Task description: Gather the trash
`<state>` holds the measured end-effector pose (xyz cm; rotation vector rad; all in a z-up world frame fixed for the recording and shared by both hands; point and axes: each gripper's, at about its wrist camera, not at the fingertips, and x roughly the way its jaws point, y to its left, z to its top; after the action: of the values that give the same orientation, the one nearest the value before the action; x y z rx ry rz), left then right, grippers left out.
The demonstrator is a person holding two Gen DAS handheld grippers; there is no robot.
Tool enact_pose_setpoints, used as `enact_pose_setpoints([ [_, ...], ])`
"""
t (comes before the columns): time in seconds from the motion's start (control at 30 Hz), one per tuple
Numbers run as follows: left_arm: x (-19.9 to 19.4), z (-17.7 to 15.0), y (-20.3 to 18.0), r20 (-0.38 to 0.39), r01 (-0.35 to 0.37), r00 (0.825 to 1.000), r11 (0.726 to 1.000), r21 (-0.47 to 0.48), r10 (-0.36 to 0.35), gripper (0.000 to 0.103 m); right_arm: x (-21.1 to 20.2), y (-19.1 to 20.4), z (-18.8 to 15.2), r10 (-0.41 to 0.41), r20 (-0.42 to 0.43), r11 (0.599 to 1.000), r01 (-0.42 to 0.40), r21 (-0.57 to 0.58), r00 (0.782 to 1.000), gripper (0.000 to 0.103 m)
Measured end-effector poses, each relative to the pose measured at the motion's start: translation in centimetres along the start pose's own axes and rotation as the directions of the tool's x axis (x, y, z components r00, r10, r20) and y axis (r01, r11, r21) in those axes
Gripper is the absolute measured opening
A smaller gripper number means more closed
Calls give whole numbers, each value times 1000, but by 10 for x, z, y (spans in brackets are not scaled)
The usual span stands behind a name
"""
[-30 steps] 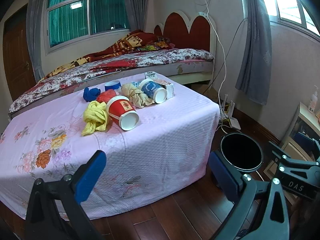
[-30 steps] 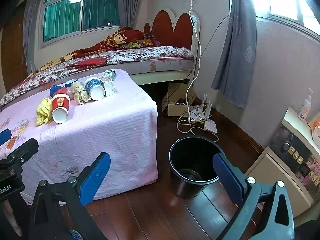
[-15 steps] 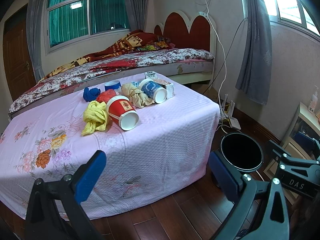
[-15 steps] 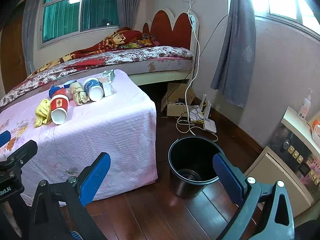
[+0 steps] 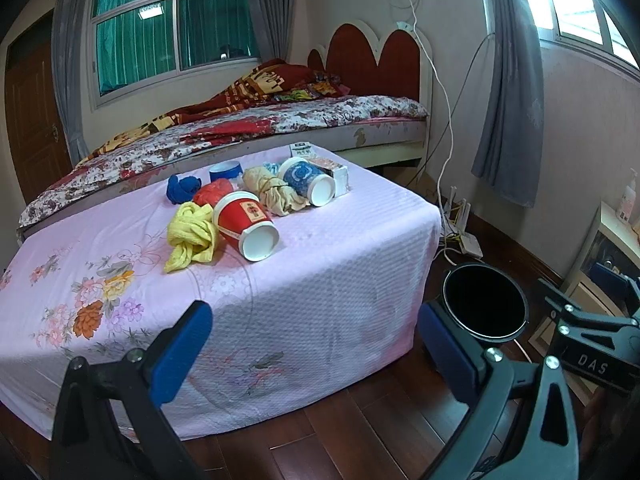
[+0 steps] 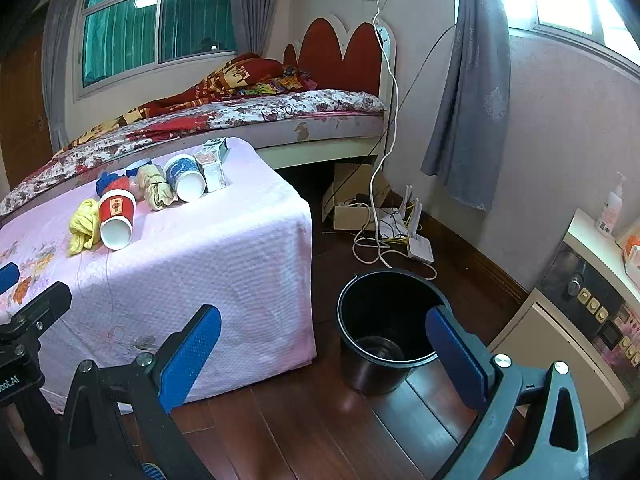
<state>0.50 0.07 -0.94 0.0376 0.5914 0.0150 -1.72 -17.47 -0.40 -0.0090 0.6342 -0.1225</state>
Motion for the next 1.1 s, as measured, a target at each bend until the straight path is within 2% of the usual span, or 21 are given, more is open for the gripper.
enact_pose_setpoints([
  [1.1, 2, 0, 4, -5, -14, 1000, 1000, -3, 14, 103, 0, 3, 2, 15, 6, 1000, -15, 4, 1000, 103],
])
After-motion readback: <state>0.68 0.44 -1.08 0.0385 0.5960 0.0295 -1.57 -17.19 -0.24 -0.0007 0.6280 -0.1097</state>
